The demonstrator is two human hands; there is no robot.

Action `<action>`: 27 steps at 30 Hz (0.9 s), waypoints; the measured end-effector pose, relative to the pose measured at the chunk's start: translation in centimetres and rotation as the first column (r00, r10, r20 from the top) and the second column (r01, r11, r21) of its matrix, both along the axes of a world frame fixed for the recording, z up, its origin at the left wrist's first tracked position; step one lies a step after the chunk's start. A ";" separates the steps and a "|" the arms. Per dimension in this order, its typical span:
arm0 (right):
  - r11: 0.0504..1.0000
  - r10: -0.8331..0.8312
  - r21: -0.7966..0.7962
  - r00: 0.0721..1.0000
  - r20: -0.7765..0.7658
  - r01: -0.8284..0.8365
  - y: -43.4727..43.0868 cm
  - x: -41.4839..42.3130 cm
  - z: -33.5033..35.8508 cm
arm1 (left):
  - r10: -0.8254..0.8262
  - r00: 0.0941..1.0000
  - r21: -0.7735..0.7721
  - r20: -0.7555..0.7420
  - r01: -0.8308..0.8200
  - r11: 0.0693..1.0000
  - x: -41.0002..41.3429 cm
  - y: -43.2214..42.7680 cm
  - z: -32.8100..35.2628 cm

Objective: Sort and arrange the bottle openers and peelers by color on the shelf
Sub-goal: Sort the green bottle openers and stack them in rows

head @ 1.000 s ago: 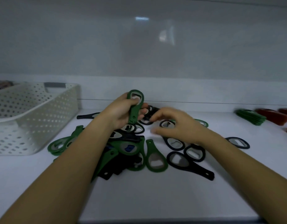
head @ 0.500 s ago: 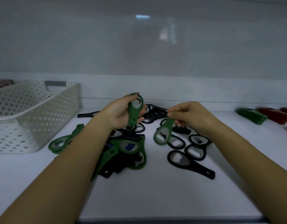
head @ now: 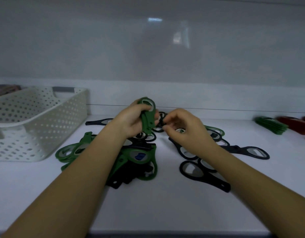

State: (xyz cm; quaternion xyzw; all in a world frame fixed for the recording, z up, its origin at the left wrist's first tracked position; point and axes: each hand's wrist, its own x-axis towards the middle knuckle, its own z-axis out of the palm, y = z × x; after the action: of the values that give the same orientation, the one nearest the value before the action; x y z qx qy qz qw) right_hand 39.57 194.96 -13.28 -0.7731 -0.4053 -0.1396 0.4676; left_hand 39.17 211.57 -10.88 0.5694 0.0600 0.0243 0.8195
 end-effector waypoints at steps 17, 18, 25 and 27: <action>0.731 0.262 -0.586 0.937 -0.231 -0.349 0.4 -1.2 -0.4 | 0.000 0.996 -0.155 -0.086 -0.014 0.988 -0.5 1.9 0.6; 0.706 0.268 -0.601 0.927 -0.263 -0.375 0.1 -1.0 -0.1 | -0.013 0.996 -0.118 -0.084 0.003 0.993 -0.4 2.0 0.5; 0.798 0.262 -0.514 0.949 -0.177 -0.316 -1.0 -0.1 0.3 | -0.086 0.988 0.014 -0.126 0.088 0.996 -0.3 2.2 0.0; 0.914 0.208 -0.319 0.965 -0.162 -0.251 -1.1 0.5 0.8 | -0.112 0.985 0.032 -0.127 0.117 0.993 -0.3 2.2 -0.1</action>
State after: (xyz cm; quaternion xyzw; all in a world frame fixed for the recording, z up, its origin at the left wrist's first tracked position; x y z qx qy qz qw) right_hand 40.02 193.81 -12.52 -0.7958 -0.4811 0.0362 0.3659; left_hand 38.89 213.78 -10.95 0.5883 0.0780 -0.0575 0.8028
